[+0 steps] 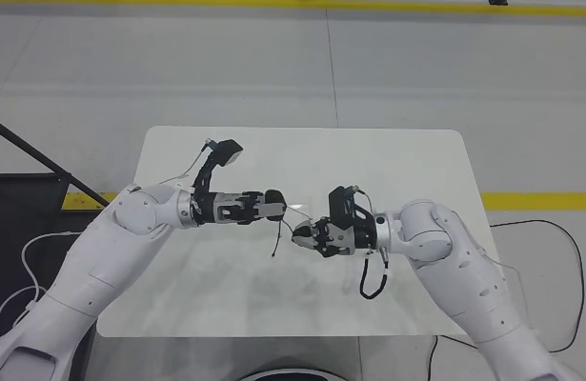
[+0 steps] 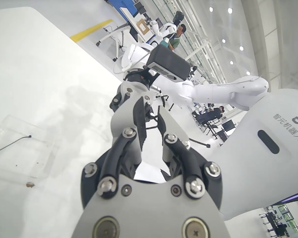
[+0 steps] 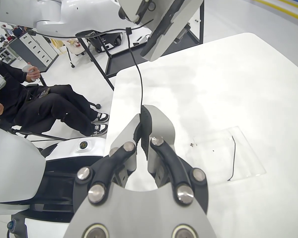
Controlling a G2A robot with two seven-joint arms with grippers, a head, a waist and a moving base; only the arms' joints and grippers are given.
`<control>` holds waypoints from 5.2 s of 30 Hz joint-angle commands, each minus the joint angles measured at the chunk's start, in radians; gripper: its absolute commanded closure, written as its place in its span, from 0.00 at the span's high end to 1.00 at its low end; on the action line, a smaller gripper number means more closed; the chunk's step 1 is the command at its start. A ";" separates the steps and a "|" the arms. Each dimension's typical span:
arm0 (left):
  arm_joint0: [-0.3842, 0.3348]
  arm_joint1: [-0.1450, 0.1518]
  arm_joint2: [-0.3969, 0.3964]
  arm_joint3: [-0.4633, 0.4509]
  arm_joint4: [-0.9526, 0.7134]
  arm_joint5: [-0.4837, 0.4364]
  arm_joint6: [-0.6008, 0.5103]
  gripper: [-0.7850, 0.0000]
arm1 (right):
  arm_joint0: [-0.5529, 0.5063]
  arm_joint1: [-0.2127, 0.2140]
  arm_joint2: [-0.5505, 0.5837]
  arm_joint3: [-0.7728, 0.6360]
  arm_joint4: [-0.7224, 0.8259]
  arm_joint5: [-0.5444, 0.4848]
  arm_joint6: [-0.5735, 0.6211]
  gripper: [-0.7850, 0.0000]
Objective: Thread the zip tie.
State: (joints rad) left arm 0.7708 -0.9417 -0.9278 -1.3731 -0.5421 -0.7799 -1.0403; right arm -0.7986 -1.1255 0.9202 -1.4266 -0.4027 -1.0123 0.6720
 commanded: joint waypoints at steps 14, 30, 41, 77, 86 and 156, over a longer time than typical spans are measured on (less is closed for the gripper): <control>0.002 0.005 0.003 -0.008 0.010 -0.014 0.014 0.00 | 0.011 0.014 -0.021 0.002 0.000 0.000 -0.023 0.00; 0.026 0.017 -0.038 0.003 0.003 -0.053 0.053 0.00 | -0.072 0.100 -0.008 -0.173 0.077 0.000 -0.029 0.00; 0.037 0.025 -0.054 -0.008 -0.004 -0.062 0.062 0.00 | -0.116 0.185 -0.016 -0.300 0.092 0.000 -0.069 0.00; 0.043 0.040 -0.075 0.027 -0.072 -0.069 0.070 1.00 | -0.009 0.363 -0.172 -0.313 -0.223 0.161 -0.388 0.00; 0.062 0.035 -0.108 0.042 -0.011 -0.028 0.151 1.00 | 0.018 0.348 -0.176 -0.500 -0.293 0.569 -0.029 0.00; 0.172 0.029 -0.237 -0.007 0.040 0.030 0.353 1.00 | 0.592 -0.350 -0.711 0.239 -0.327 1.014 0.864 0.15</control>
State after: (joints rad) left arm 0.9427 -0.9128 -1.1645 -1.3797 -0.5025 -0.7498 -0.6877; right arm -0.2065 -1.4710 0.2113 -1.1942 -0.7281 0.0024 1.5359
